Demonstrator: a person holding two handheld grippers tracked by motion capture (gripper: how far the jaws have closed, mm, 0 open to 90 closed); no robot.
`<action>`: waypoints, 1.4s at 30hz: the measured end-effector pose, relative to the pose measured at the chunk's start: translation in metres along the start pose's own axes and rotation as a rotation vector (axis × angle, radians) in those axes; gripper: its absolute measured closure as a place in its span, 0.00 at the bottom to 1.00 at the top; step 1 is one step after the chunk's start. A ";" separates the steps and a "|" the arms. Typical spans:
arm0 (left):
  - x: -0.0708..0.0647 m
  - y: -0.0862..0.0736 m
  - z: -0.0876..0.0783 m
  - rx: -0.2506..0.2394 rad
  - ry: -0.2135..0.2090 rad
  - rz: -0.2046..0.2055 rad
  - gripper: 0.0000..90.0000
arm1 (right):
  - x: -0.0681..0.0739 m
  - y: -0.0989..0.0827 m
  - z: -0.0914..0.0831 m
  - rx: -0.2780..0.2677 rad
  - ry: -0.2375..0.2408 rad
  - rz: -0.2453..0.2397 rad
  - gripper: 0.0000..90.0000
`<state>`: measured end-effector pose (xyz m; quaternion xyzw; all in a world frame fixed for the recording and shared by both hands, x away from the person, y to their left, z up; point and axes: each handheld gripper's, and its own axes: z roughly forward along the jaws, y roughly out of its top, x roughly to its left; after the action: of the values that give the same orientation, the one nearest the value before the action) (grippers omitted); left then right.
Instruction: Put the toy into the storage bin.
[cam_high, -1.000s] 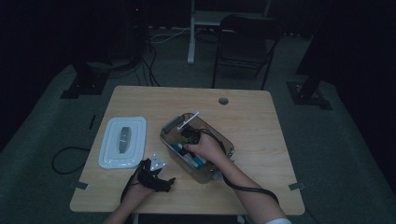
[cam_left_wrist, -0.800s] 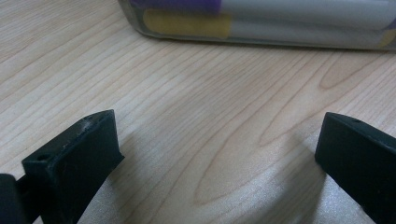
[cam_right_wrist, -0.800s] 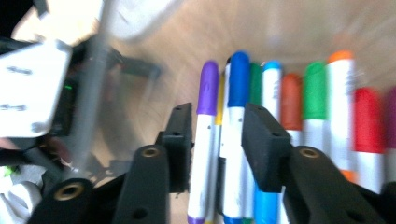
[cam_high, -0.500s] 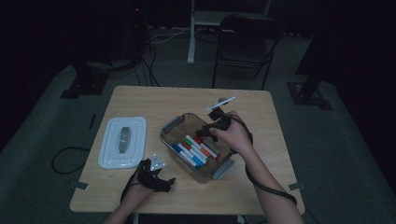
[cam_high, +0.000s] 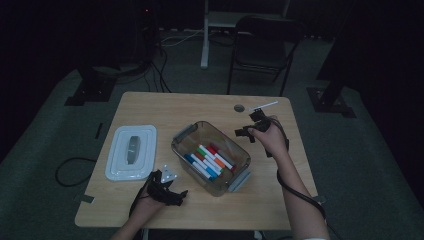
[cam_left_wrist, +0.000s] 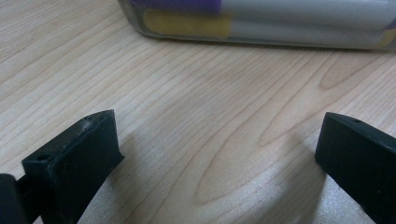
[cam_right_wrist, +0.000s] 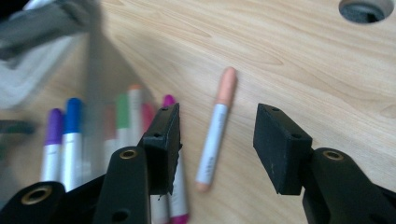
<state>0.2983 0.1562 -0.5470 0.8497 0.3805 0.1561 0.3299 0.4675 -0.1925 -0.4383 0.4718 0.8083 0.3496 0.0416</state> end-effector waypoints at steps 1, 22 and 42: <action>0.000 0.000 0.000 0.000 0.000 0.000 0.01 | 0.000 0.000 0.000 0.000 0.000 0.000 0.57; 0.000 0.000 0.000 -0.001 0.000 -0.001 0.01 | -0.012 -0.014 0.093 0.132 -0.058 -0.052 0.75; 0.000 0.000 0.000 0.000 0.000 -0.001 0.01 | -0.009 0.004 -0.008 0.030 -0.044 0.062 0.85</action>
<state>0.2983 0.1561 -0.5470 0.8495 0.3807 0.1560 0.3302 0.4721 -0.2024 -0.4317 0.5047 0.7975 0.3280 0.0413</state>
